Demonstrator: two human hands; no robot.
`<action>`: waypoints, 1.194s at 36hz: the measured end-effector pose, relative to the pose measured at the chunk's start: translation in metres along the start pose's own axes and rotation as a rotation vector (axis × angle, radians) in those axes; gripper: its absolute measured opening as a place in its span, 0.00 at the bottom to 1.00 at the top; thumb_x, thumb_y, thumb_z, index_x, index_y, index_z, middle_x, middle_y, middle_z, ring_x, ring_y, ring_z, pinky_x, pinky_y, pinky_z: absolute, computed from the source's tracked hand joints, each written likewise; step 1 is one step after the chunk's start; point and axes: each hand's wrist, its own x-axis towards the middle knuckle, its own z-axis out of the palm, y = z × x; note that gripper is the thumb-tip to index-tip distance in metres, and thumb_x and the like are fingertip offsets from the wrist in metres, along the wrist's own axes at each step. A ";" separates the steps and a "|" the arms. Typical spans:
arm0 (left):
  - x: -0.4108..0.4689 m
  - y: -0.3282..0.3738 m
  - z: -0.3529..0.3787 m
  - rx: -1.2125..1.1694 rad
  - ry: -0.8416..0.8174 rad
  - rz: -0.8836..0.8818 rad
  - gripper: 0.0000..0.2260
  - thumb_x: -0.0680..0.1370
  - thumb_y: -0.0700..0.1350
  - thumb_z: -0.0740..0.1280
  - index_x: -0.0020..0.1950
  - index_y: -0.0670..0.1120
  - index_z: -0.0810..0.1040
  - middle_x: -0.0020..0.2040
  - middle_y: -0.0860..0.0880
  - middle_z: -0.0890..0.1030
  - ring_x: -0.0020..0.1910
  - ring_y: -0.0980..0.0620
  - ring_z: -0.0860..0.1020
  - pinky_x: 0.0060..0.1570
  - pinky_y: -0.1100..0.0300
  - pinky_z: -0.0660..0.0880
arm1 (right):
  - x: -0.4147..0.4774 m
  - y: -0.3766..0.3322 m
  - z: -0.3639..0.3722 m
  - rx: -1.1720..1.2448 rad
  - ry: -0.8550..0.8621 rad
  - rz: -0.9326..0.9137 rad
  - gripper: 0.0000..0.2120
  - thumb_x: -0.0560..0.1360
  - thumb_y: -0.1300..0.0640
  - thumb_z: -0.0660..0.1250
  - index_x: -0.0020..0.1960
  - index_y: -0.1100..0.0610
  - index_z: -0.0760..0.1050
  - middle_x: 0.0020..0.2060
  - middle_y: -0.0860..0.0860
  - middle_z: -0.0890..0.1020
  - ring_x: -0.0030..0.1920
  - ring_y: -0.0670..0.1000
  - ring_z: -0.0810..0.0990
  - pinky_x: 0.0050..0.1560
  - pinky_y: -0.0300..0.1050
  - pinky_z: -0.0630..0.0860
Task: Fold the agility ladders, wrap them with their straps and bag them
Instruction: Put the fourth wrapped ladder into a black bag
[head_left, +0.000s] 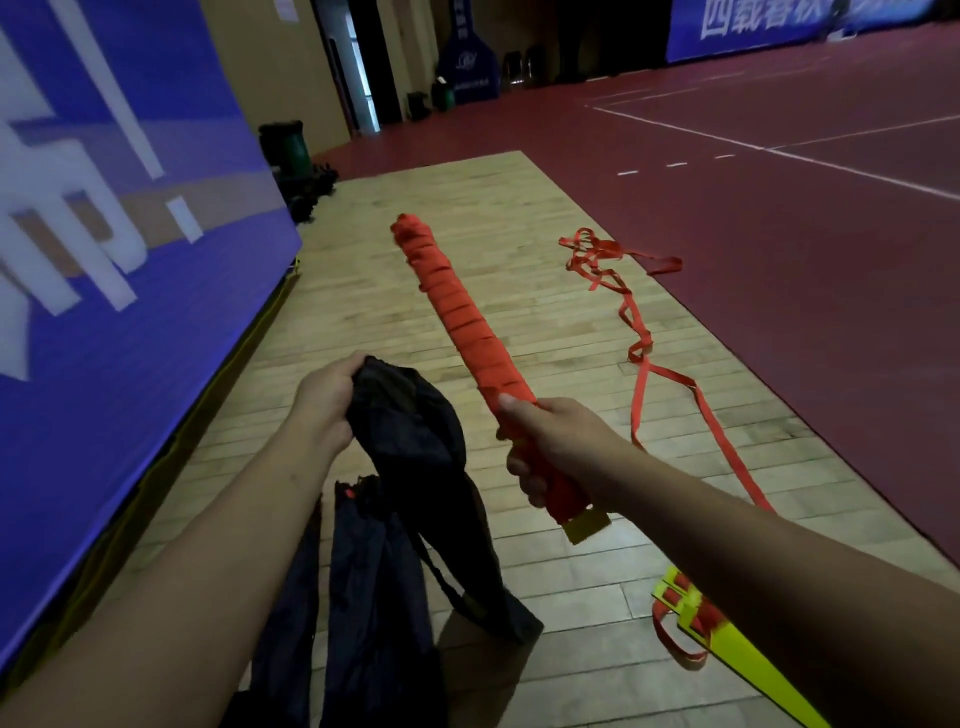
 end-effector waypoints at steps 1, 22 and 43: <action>0.007 0.005 -0.006 0.018 0.011 0.002 0.11 0.82 0.46 0.66 0.46 0.40 0.80 0.46 0.42 0.83 0.43 0.46 0.82 0.49 0.50 0.80 | -0.001 0.000 0.003 -0.004 -0.045 0.010 0.17 0.83 0.46 0.61 0.53 0.62 0.70 0.28 0.55 0.72 0.25 0.52 0.69 0.27 0.42 0.70; 0.130 0.143 -0.126 -0.074 0.466 0.266 0.18 0.80 0.43 0.66 0.68 0.38 0.72 0.64 0.42 0.79 0.57 0.44 0.81 0.45 0.47 0.79 | -0.025 0.001 -0.001 -0.352 -0.338 0.066 0.17 0.81 0.42 0.63 0.53 0.57 0.73 0.34 0.53 0.78 0.30 0.51 0.77 0.33 0.45 0.76; -0.097 0.011 0.025 0.108 -0.532 -0.071 0.15 0.81 0.46 0.62 0.39 0.43 0.83 0.44 0.43 0.82 0.48 0.43 0.80 0.67 0.44 0.70 | -0.007 0.010 0.017 -0.045 -0.021 0.339 0.12 0.84 0.50 0.58 0.52 0.60 0.69 0.30 0.55 0.76 0.26 0.51 0.73 0.30 0.42 0.72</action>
